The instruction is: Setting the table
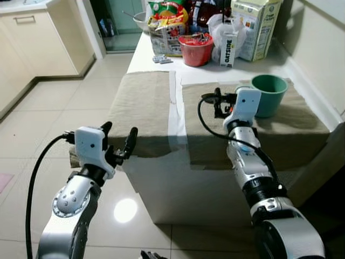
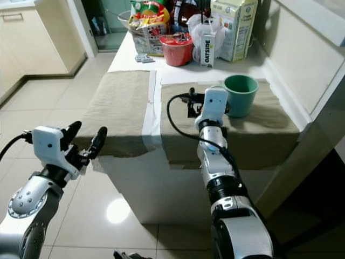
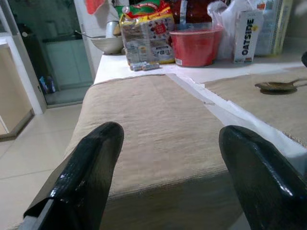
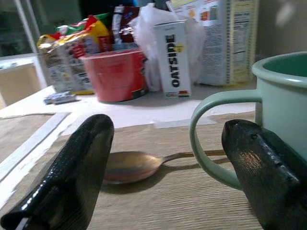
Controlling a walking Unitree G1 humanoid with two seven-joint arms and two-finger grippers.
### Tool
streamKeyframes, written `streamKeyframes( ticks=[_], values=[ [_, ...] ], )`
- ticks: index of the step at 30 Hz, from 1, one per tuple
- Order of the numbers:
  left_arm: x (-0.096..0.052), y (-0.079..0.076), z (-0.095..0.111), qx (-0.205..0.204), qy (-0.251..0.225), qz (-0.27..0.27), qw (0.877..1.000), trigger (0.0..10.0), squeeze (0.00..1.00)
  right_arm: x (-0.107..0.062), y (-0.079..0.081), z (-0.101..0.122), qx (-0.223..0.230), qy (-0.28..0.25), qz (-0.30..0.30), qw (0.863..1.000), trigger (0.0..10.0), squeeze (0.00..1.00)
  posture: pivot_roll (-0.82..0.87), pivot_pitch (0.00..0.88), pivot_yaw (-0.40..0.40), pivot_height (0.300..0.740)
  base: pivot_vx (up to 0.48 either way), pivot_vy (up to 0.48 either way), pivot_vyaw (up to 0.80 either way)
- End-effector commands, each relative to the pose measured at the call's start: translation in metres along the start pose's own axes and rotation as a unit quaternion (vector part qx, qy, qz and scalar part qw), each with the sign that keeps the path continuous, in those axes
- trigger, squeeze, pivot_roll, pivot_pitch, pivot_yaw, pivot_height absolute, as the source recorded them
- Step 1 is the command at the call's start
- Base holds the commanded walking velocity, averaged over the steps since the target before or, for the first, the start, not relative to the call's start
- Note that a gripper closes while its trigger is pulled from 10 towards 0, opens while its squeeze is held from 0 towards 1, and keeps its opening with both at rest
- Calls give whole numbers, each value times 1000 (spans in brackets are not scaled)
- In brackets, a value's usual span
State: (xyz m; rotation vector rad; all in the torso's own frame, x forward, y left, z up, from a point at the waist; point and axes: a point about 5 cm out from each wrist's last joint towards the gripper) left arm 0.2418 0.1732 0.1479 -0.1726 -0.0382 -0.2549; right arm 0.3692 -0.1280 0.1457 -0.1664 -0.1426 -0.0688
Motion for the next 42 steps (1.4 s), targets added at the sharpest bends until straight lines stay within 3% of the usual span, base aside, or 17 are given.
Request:
streamKeyframes(
  ticks=[1,10,18,25,26,27,42],
  values=[
    [-4,5,3,9,6,3,1000,10000,0,4,-3,1,-2,3,-12,1000,10000,0,-68,0,150,740,0,0,0],
    [-10,7,5,16,16,-1,1000,10000,0,12,-7,0,5,24,-16,1000,10000,0,-61,13,158,740,0,0,0],
    [-12,7,4,18,26,-12,999,10000,0,20,-24,-9,23,78,-49,996,10000,0,-64,35,164,740,0,0,0],
    [-12,7,6,19,27,-15,999,10000,0,24,-29,-4,24,75,-55,995,10000,0,-61,38,163,740,0,0,0],
    [-12,6,6,20,27,-16,999,10000,0,25,-29,-3,26,74,-58,995,4039,0,-60,39,161,740,0,0,0],
    [-12,6,6,20,27,-16,999,10000,0,26,-30,-2,35,72,-58,995,0,0,-61,39,161,740,0,0,0],
    [-9,2,8,19,22,-21,999,10000,0,30,-23,7,65,56,-33,996,0,0,-72,39,158,740,0,0,0]
  ],
)
Point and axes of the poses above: a point about 5 cm out from each wrist's last joint towards the gripper, its own x axis pointing out of the wrist towards the gripper, its own z axis along the axis of the wrist's last joint, y = z × x, and after that the axes turned 11 degrees about -x, right-handed
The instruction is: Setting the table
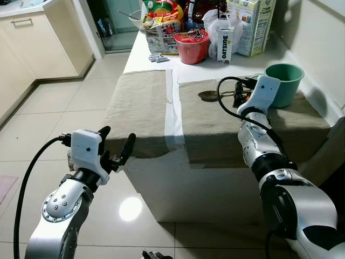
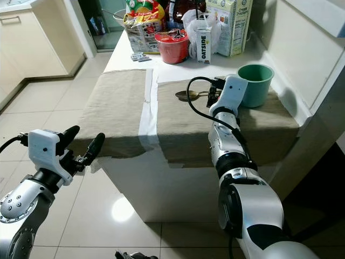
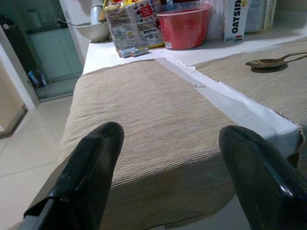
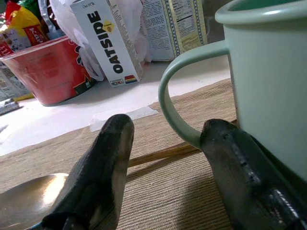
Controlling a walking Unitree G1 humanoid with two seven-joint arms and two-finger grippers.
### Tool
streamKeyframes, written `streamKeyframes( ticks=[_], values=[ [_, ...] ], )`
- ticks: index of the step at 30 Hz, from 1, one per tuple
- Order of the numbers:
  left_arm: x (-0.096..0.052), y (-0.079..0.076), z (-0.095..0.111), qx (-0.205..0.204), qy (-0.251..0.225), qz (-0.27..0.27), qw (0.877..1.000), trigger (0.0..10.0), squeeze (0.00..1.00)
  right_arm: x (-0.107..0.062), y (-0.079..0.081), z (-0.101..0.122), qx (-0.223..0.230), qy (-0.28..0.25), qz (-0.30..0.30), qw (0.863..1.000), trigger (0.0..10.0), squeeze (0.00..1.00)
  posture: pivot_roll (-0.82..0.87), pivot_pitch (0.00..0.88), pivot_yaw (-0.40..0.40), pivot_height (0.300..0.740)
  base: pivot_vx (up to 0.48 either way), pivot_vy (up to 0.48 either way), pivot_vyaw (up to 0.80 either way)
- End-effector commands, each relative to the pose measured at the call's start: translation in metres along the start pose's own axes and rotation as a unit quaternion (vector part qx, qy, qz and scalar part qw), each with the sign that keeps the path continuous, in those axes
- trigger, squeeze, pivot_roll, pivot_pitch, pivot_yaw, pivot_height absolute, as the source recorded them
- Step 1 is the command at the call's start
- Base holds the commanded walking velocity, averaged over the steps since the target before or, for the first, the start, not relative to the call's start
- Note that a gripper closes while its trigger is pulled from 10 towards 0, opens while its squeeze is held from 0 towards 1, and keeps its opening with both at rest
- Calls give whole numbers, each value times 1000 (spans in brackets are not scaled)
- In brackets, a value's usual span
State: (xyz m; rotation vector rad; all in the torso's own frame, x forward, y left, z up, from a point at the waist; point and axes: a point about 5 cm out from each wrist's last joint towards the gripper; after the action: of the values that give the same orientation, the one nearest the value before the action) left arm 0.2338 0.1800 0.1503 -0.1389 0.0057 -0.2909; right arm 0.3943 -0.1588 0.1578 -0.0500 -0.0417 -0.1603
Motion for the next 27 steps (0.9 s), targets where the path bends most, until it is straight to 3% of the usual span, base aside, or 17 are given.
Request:
streamKeyframes(
  ticks=[1,16,20,21,27],
  values=[
    [1,-2,4,5,-4,-5,1000,10000,0,1,9,4,13,0,15,1000,0,0,-73,39,158,740,0,0,0],
    [4,-3,5,4,-9,-5,1000,10000,0,1,16,6,15,-10,37,999,0,0,-75,24,153,740,0,0,0],
    [4,-3,6,4,-11,-5,1000,10000,0,0,21,8,-3,-17,51,999,0,0,-77,14,149,740,0,0,0],
    [5,-3,6,3,-11,-5,1000,10000,0,-1,22,9,-8,-19,58,998,10000,0,-78,13,149,740,0,0,0],
    [7,-3,6,3,-15,-6,1000,10000,0,-6,28,13,-42,-59,80,994,10000,0,-92,2,150,740,0,0,0]
  ],
)
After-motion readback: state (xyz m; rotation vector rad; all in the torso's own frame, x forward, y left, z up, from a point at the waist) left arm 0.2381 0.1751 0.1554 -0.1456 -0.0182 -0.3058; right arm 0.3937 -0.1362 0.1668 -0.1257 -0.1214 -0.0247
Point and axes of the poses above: a point about 5 cm out from each wrist's last joint towards the gripper, its own x axis pointing out of the wrist towards the gripper, its own z axis along the axis of the wrist's last joint, y = z × x, and after that the axes turned 11 degrees about -x, right-handed
